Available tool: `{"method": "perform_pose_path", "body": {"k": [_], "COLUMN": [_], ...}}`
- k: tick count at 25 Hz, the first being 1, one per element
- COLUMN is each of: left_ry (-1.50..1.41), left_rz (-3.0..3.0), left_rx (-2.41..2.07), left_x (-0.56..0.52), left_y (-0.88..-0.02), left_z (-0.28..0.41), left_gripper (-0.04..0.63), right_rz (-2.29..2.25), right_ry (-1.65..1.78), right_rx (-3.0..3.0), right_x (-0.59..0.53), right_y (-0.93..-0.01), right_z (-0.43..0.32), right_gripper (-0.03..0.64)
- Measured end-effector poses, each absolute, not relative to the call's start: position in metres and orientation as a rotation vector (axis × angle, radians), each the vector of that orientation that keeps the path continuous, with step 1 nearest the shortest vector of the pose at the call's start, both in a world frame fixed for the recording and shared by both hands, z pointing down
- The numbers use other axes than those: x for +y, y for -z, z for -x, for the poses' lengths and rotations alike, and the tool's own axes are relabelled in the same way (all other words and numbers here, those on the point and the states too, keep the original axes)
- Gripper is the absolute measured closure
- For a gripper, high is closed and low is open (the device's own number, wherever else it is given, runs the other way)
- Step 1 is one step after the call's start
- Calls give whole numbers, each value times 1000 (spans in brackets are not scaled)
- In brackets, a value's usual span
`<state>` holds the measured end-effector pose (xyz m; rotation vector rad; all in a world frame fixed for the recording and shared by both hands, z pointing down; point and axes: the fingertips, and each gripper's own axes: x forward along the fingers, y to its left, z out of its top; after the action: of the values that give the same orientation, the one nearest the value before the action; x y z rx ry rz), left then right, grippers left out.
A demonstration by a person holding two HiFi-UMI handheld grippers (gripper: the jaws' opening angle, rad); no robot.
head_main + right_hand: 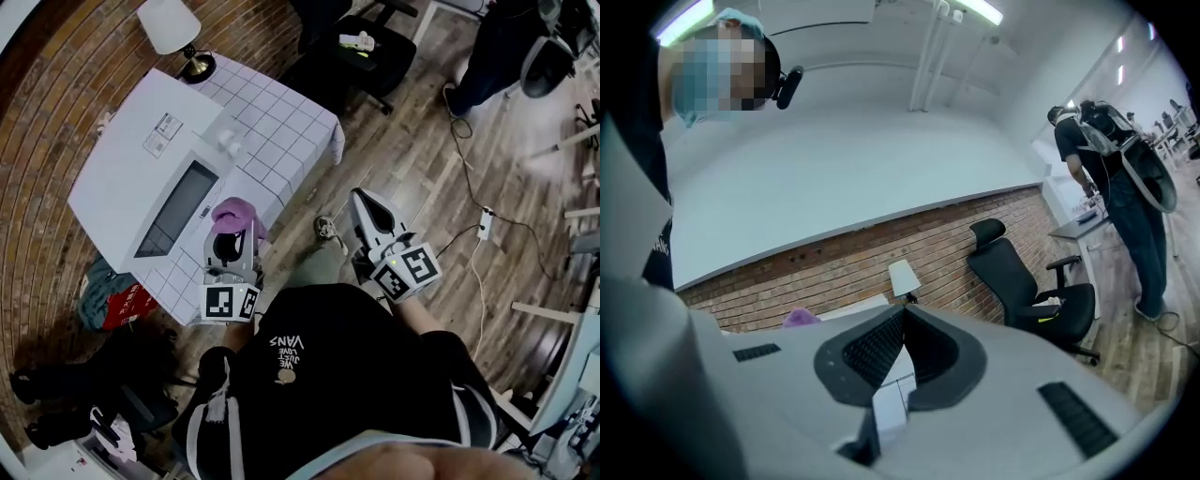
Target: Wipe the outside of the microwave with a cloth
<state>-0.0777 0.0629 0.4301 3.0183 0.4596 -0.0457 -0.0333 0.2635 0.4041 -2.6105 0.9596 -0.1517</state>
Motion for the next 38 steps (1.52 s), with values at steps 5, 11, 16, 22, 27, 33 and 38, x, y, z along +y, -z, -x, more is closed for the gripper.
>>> {"method": "perform_pose_path", "body": {"k": [5,11,16,22,27,33,38], "left_ry": [35,78,96,94,72,64,53], "left_rz": [-3019,-2991,-2971,-2971,-2977,-2971,-2931], "left_rx": [410,335,305,229,65,-240,-521], "left_x": [72,83,87,76,65,50,48], "left_y": [-433,-422,-418,-420,-427,-428,-423], "left_z": [10,-68,-112,-124,-130,-145,-162], "left_gripper": [465,465,465,465,465,465,465], "right_rz": [2593,2588,2587,2522,2415,2249,2067], "right_ry": [165,199,197,246,288,350,419], "right_rx": [1042,1138,1204,1346,1522,1761,2011], "right_x": [261,257,251,216,180,140,100], "right_y": [-400,-390,-380,-385,-390,-391,-392], "right_z": [-37,-125,-179,-211,-236,-281,-315], "right_gripper": [617,617,617,617,618,617,617]}}
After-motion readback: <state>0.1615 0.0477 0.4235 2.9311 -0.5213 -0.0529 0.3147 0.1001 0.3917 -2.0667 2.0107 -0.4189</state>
